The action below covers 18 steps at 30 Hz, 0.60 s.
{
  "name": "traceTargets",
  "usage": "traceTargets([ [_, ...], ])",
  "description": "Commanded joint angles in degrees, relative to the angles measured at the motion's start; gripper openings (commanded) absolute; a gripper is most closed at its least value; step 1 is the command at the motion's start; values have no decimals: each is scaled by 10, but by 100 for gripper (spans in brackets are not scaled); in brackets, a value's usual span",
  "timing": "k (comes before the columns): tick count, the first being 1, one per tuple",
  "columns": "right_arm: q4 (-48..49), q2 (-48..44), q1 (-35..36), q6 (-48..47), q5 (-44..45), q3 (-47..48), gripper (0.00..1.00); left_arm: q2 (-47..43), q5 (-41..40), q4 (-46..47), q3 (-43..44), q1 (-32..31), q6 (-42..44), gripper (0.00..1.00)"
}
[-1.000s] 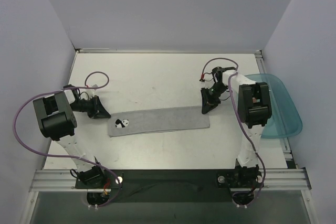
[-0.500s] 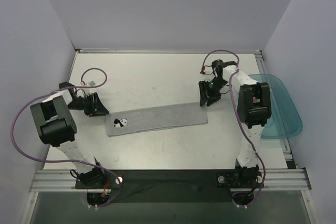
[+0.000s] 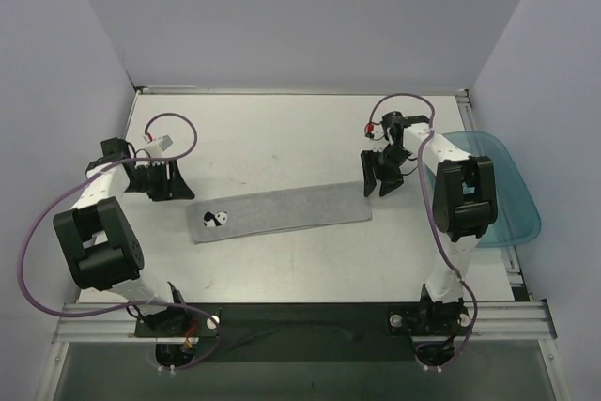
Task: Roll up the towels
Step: Fold the towel
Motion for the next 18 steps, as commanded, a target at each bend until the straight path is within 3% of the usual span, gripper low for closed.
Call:
traceTargets([
  [1, -7, 14, 19, 17, 26, -12, 47, -16, -13, -3, -1, -1, 18, 55],
  [12, -3, 64, 56, 26, 61, -1, 43, -12, -13, -4, 11, -7, 18, 57],
  [18, -7, 90, 63, 26, 57, 3, 33, -24, -29, -5, 14, -27, 17, 58],
])
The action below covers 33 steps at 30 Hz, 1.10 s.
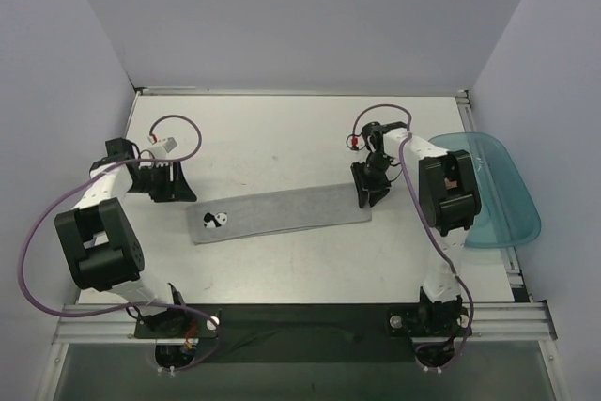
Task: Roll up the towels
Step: Fold the towel
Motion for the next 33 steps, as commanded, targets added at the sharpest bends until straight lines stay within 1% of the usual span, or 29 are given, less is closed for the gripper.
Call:
traceTargets([
  [1, -7, 26, 6, 1, 10, -1, 23, -24, -11, -3, 17, -17, 11, 58],
  [3, -10, 22, 1, -2, 10, -1, 11, -24, -17, -3, 16, -31, 9, 58],
  [4, -11, 15, -4, -6, 9, -2, 0, -24, -18, -3, 14, -35, 9, 58],
  [7, -16, -10, -31, -19, 6, -8, 0, -30, -18, -3, 7, -60, 5, 57],
  [11, -28, -52, -76, -54, 7, -10, 0, -32, 11, -3, -8, -85, -8, 56],
  [14, -47, -80, -87, -78, -5, -4, 0, -21, 39, -2, -18, -102, -14, 53],
  [15, -49, -89, -87, -82, -8, -2, 0, -16, 47, -1, -19, -107, -18, 51],
  [18, -59, -115, -74, -88, -28, 3, 0, 6, 78, 1, -16, -116, -35, 49],
  [20, -65, -121, -59, -87, -40, 8, 0, 19, 75, 4, -15, -129, -43, 49],
  [25, -71, -137, -12, -84, -66, 23, 0, 49, 62, 20, -12, -133, -63, 48],
  [31, -67, -116, 51, -58, -115, 67, 0, 98, 55, 31, -6, -135, -78, 45],
  [33, -65, -93, 70, -49, -133, 82, 0, 107, 49, 33, -4, -133, -83, 42],
])
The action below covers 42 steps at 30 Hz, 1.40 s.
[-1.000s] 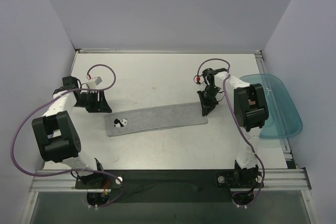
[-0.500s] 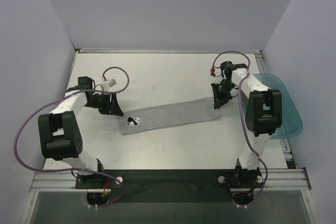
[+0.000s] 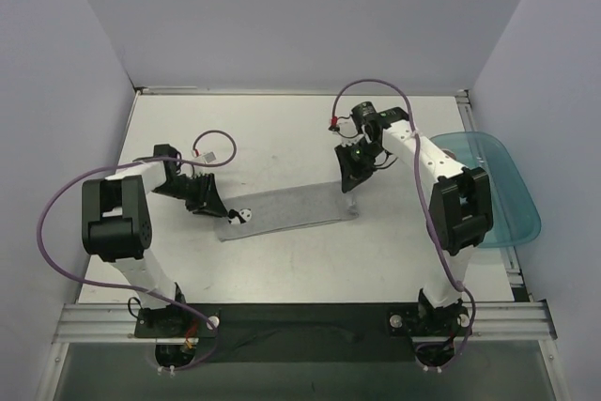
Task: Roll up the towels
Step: Fold the towel
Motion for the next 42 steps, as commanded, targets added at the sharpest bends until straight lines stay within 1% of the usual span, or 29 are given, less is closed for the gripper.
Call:
traceTargets([
  [1, -26, 29, 27, 24, -51, 47, 0, 17, 5, 20, 16, -1, -12, 41],
  [5, -19, 74, 59, 59, -85, 95, 0, 23, 9, 26, 14, -1, -21, 37],
  [14, -2, 143, 130, 91, -87, 162, 0, 27, 11, 29, 11, -1, -27, 36],
  [21, 7, 182, 161, 111, -89, 195, 0, 26, 13, 33, 8, -1, -31, 36],
  [33, 12, 224, 173, 128, -91, 230, 0, 33, 15, 34, 9, -2, -30, 36],
  [42, 14, 234, 181, 131, -103, 227, 0, 36, 14, 34, 11, -1, -29, 36],
])
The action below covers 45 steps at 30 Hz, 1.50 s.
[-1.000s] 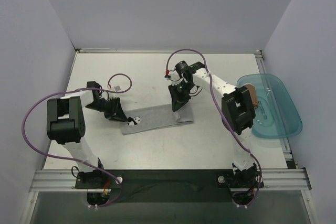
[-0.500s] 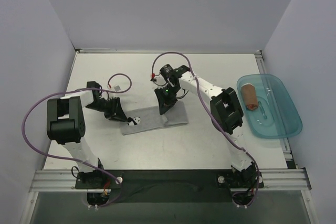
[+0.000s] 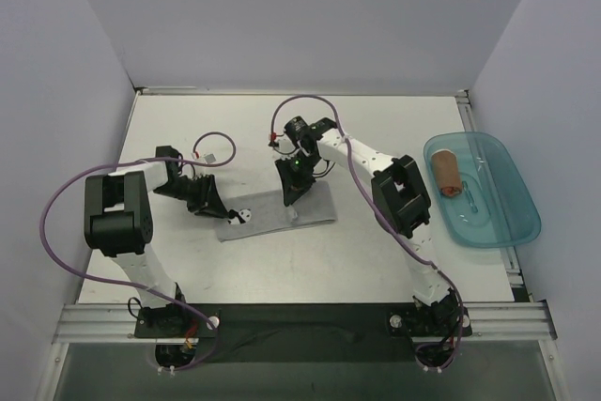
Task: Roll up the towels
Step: Fold the towel
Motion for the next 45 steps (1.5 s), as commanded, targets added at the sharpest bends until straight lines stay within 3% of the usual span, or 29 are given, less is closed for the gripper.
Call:
traceTargets([
  [1, -17, 12, 9, 9, -22, 17, 0, 3, 15, 13, 10, -1, 0, 36],
  [13, -15, 27, 16, 9, -21, 18, 0, -3, 15, 9, 12, 0, 5, 39],
  [20, -16, -16, -17, -5, -45, 39, 36, -60, 32, -10, 11, 0, 40, 41],
  [21, -16, -29, -24, -8, -51, 31, 36, -76, 32, -14, 10, 0, 47, 41],
  [25, -14, -76, -66, -36, -67, 4, 35, -105, 29, -23, 7, -2, 51, 40],
  [30, -15, -65, -120, -57, -40, -22, 24, -87, 23, -28, 9, -12, 47, 33],
  [34, -15, -37, -129, -75, -23, -42, 15, -56, 6, -26, 19, -24, 40, 27],
  [41, -10, -28, -135, -101, -23, -99, 11, 16, -55, -29, 59, -34, 43, 21],
  [45, -6, -61, -131, -100, -50, -181, 11, 72, -78, -29, 125, -35, 44, 20],
])
